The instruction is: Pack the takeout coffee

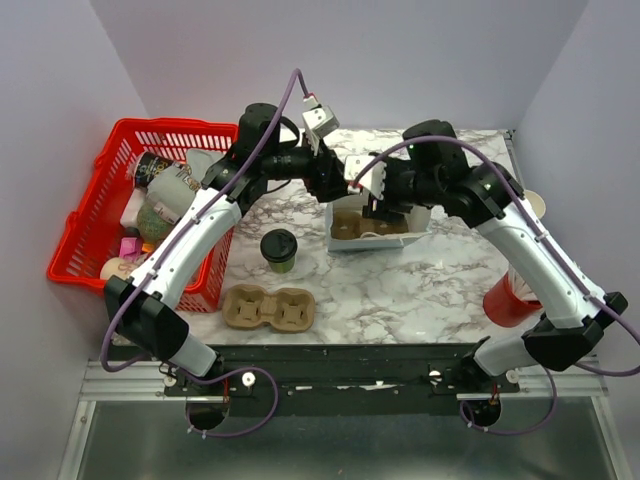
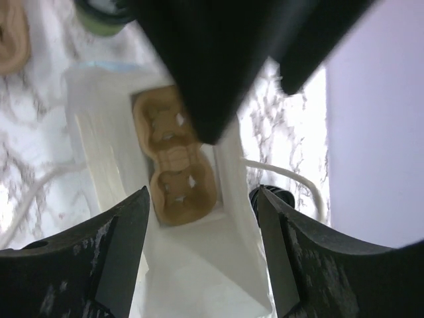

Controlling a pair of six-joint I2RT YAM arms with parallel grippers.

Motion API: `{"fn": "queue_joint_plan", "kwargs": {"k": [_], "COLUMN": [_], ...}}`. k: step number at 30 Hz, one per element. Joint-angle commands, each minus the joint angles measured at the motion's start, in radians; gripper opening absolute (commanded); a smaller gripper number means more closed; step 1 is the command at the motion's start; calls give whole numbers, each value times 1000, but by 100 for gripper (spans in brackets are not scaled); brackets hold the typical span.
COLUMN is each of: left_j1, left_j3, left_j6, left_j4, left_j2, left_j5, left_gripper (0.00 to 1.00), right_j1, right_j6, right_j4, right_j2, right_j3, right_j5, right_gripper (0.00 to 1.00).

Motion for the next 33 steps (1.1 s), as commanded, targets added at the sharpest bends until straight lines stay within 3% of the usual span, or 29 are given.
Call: {"fn": "queue_joint_plan", "kwargs": {"k": [1,7,15,21,26,33], "left_j1": [1,14,28,45,67,102], "left_j3": [40,102,93,65,34,4], "left_j6": [57,87,70,83,95,98], "left_j4": [-32,-67,-46,-87,-121,-126], "left_j2": [-11,58,29,-42,-74,-97], "left_j5": [-45,-52,-50,-55,-64,-93], "left_gripper": [75,75,75,75,75,75], "right_j1": [-30,-42,-212,-295,-300,-300], "right_j6": [135,184,120,-4,-161,-146], "right_j4": [64,75,125,136,-25,-42], "right_j2": [5,-45,-53,25,112,160], "right_j3": [186,191,-41,-38,-15,-4], "right_j5": [-91,-175,-198,-240,-333,-367], "right_gripper": [74,78,78,78,77,70]}}
